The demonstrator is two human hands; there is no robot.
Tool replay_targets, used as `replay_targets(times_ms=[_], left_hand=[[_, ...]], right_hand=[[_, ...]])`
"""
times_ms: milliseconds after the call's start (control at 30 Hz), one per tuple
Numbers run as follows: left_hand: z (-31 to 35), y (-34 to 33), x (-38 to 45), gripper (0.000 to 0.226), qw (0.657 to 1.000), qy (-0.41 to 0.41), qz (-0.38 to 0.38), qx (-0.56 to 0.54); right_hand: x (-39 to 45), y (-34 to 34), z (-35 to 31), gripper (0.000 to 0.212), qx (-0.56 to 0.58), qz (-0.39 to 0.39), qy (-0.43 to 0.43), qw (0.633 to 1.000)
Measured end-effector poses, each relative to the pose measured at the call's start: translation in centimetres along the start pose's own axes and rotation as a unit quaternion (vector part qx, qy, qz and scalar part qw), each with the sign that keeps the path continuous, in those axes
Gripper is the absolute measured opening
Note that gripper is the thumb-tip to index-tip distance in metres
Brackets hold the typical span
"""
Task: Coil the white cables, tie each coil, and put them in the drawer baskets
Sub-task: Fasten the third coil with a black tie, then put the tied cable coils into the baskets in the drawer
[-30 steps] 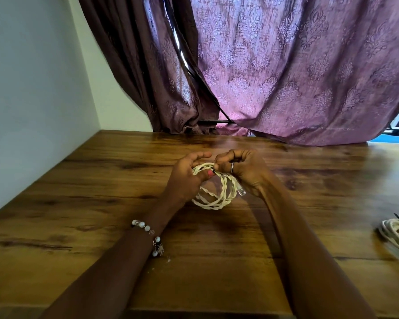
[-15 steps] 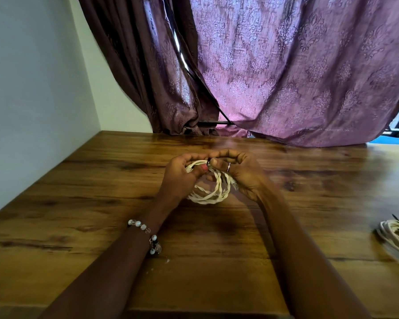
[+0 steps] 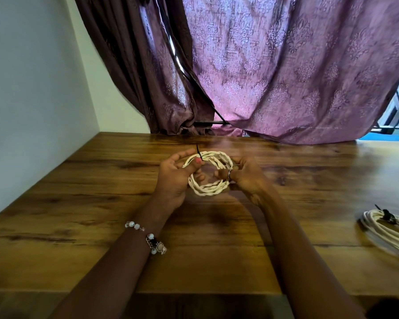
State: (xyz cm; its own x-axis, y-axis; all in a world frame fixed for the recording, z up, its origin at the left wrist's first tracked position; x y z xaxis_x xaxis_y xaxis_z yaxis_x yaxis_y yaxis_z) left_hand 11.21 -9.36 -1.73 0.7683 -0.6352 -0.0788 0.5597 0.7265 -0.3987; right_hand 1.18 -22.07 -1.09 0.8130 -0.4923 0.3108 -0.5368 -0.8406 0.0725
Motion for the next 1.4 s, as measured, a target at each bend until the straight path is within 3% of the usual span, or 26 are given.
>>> replay_targets(times_ms=[100,267,367,467,633,733,833,900,967,1033,1100,1267,1400], left_hand=[[-1.5,-0.7,-1.1,0.026,0.997,0.062,-0.015,-0.034],[-3.9,-1.4,-3.1,0.007,0.987,0.134,-0.035,0.080],[-4.2,-1.6,-4.0,0.011,0.984,0.126,-0.022,0.123],[-4.5,-1.6,-4.4,0.014,0.982,0.120,0.000,0.146],[-5.1,-2.3,-4.9,0.021,0.980,0.125,0.020,0.153],[-6.0,-3.5,-5.1,0.027,0.978,0.138,0.010,0.154],[-7.5,-5.3,-5.4,0.025,0.978,0.156,-0.011,0.137],[-8.6,-7.1,-5.8,0.022,0.977,0.169,-0.024,0.127],[-9.4,-8.9,-6.1,0.019,0.976,0.181,-0.035,0.121],[-10.1,-10.7,-6.2,0.012,0.974,0.190,-0.043,0.118],[-10.7,-12.4,-6.5,0.011,0.973,0.196,-0.058,0.111],[-12.3,-15.9,-6.9,0.014,0.967,0.221,-0.078,0.097],[-13.2,-17.6,-6.8,0.046,0.968,0.230,-0.068,0.075]], right_hand=[[-1.4,1.0,0.0,0.015,0.027,0.035,0.003,0.999],[-3.9,2.8,1.0,0.012,0.052,0.095,-0.027,0.994],[-4.9,3.2,1.5,0.018,0.054,0.092,-0.049,0.993],[-5.6,3.9,1.7,0.027,-0.017,0.097,-0.048,0.994],[-8.3,8.0,0.7,0.036,-0.113,0.209,-0.038,0.971],[-11.7,12.8,-2.9,0.035,-0.319,0.285,0.012,0.904],[-17.8,18.1,-7.0,0.019,-0.459,0.425,0.032,0.780],[-21.7,21.3,-8.3,0.025,-0.498,0.497,-0.002,0.711],[-24.3,24.3,-7.6,0.044,-0.501,0.523,-0.073,0.686],[-25.8,26.5,-6.2,0.063,-0.483,0.512,-0.145,0.695],[-26.2,27.3,-5.4,0.065,-0.453,0.490,-0.176,0.724],[-26.4,27.8,-5.0,0.040,-0.374,0.477,-0.218,0.765],[-26.8,28.1,-4.4,0.027,-0.320,0.471,-0.212,0.794]])
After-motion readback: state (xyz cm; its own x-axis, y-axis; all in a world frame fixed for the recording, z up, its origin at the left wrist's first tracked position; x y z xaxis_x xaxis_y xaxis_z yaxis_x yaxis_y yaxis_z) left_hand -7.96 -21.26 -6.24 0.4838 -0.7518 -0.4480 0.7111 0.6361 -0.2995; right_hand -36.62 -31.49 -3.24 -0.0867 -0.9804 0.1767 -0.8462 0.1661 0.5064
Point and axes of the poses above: each hand's wrist, its own x-axis towards the middle knuckle, its own y-axis out of the back of the hand, z = x × y, the point moved 10 cm from there along x, towards the middle knuckle, and after that the axes turned 12 degrees about y, right-handed, at the moved point
